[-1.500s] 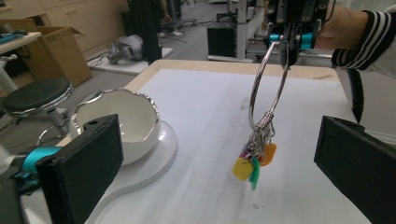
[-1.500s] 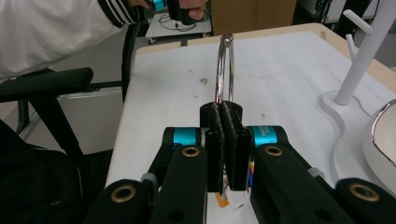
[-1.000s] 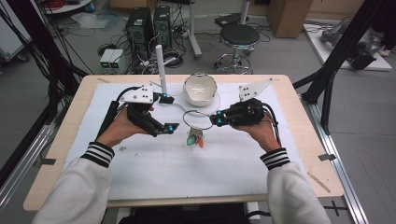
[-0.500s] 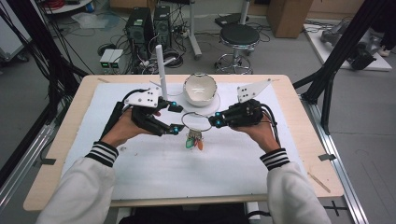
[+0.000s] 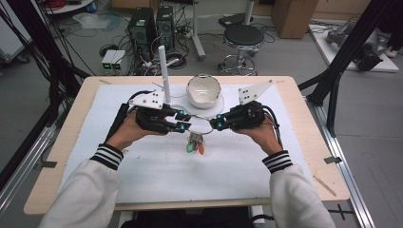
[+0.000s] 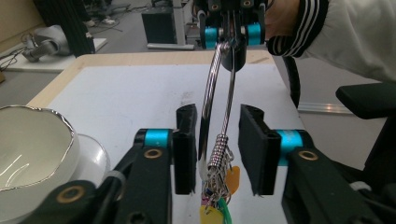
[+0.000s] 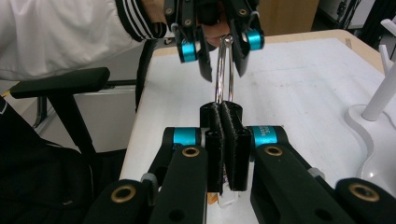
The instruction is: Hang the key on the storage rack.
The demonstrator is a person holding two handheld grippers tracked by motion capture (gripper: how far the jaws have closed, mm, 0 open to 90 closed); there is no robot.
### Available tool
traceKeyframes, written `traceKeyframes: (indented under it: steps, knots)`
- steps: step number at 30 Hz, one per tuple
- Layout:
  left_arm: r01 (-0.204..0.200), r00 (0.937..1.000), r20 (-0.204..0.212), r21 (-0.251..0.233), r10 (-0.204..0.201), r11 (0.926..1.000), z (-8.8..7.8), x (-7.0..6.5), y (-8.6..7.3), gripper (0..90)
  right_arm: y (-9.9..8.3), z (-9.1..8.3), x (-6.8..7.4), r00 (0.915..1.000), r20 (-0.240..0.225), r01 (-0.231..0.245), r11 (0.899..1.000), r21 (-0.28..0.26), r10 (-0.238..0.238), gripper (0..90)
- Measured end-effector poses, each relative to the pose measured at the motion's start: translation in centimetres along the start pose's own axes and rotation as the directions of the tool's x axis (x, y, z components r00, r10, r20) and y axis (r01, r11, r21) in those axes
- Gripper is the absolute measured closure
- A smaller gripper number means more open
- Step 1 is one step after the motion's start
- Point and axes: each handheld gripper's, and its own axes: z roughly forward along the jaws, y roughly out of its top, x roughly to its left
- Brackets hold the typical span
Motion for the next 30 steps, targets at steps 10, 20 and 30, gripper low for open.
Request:
traceKeyframes:
  steps: [10,20,30]
  knots:
    - [-0.018,0.9996,-0.023,0.007,0.018,0.9998,-0.4,-0.3,0.3,86.8,0.0,0.1,0.0,0.9999,0.003,0.017,1.0,-0.012,-0.017,88.7]
    - [-0.042,0.9986,-0.032,0.035,0.043,0.9985,-0.5,-0.5,0.3,86.9,-0.2,0.1,0.2,0.9907,0.114,0.078,0.996,-0.032,-0.074,46.5]
    - [-0.036,0.9958,-0.083,0.031,0.038,0.9989,-1.3,-0.3,0.4,87.0,-0.5,0.6,0.5,0.9534,0.3,0.039,0.999,-0.027,-0.029,0.8]
